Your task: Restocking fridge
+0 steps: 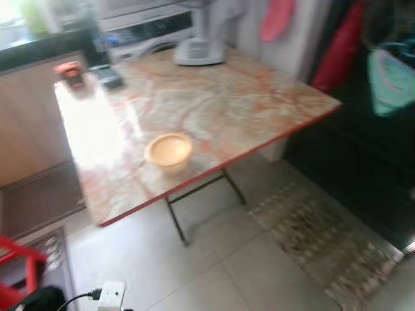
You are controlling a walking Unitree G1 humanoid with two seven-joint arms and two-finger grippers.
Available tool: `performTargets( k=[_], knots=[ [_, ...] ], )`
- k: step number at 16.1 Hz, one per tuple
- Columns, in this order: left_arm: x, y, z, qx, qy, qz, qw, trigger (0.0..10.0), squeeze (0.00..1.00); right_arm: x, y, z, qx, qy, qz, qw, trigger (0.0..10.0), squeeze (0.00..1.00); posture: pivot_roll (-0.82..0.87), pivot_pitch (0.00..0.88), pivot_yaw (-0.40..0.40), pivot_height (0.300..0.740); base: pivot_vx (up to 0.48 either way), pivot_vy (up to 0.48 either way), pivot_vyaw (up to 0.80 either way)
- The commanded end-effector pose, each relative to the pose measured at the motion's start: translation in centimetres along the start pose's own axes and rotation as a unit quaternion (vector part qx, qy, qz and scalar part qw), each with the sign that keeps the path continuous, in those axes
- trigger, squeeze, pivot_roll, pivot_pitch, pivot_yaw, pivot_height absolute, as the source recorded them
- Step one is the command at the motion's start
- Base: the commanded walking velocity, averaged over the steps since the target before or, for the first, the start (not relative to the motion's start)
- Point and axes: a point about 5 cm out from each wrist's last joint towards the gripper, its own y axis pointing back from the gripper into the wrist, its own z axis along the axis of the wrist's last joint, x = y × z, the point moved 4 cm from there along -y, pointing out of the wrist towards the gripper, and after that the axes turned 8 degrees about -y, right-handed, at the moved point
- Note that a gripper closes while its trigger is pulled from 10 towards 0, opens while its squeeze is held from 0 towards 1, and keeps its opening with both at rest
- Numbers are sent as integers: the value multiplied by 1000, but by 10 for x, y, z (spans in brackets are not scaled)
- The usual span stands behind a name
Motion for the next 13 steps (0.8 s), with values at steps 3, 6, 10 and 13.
performTargets(
  k=[3, 6, 10, 13],
  knots=[
    [1, 1, -6, 15, 4, 5, 1000, 10000, 0, 21, 2, -14, 24, 2, 33, 999, 10000, 0, -36, 0, 85, 740, 0, 0, -792],
    [-1, 0, -4, 12, -3, 1, 1000, 10000, 0, 20, 2, -14, 25, 3, 33, 999, 10000, 0, -36, 0, 81, 740, 0, 99, -788],
    [-3, 0, -5, 17, 1, 0, 1000, 10000, 0, 20, 2, -13, 25, 5, 33, 999, 10000, 0, -33, 0, 77, 740, 0, 0, -791],
    [-4, 0, -4, 15, -1, -1, 1000, 10000, 0, 19, 1, -13, 26, 9, 33, 999, 10000, 0, -33, 0, 74, 740, 0, 82, -788]
  ],
)
